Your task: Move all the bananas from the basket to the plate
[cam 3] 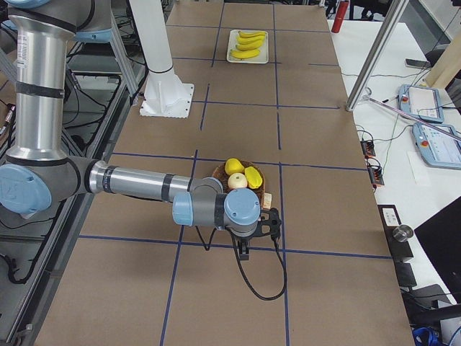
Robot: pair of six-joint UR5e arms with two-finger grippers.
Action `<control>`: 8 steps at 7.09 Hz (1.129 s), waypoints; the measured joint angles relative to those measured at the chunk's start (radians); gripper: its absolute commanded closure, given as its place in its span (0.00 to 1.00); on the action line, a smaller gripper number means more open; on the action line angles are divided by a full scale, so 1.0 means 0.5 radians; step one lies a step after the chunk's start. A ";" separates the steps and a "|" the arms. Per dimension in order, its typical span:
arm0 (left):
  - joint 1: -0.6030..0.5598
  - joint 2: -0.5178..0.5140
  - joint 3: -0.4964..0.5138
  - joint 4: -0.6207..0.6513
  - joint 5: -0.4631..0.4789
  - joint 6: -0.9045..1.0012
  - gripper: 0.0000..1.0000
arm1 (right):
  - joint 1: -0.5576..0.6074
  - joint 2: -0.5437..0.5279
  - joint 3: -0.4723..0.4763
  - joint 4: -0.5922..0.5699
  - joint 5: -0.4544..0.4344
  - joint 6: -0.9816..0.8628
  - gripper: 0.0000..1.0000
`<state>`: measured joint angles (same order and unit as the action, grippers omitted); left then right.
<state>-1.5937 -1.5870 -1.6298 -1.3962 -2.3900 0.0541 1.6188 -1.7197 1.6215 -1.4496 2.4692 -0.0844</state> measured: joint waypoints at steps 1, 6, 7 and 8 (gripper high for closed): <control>0.000 0.001 0.004 -0.011 0.000 0.000 0.00 | 0.006 -0.006 -0.002 0.006 -0.002 0.000 0.00; 0.000 -0.001 0.049 -0.045 -0.003 -0.010 0.00 | 0.128 0.018 0.044 -0.137 0.004 0.028 0.00; 0.000 -0.001 0.049 -0.045 -0.003 -0.010 0.00 | 0.131 0.049 0.095 -0.287 0.003 0.031 0.00; 0.001 -0.001 0.050 -0.045 -0.003 -0.010 0.00 | 0.135 0.069 0.124 -0.385 -0.004 0.029 0.00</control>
<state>-1.5934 -1.5876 -1.6046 -1.4189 -2.3915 0.0491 1.6861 -1.6853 1.6837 -1.6423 2.4669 -0.0699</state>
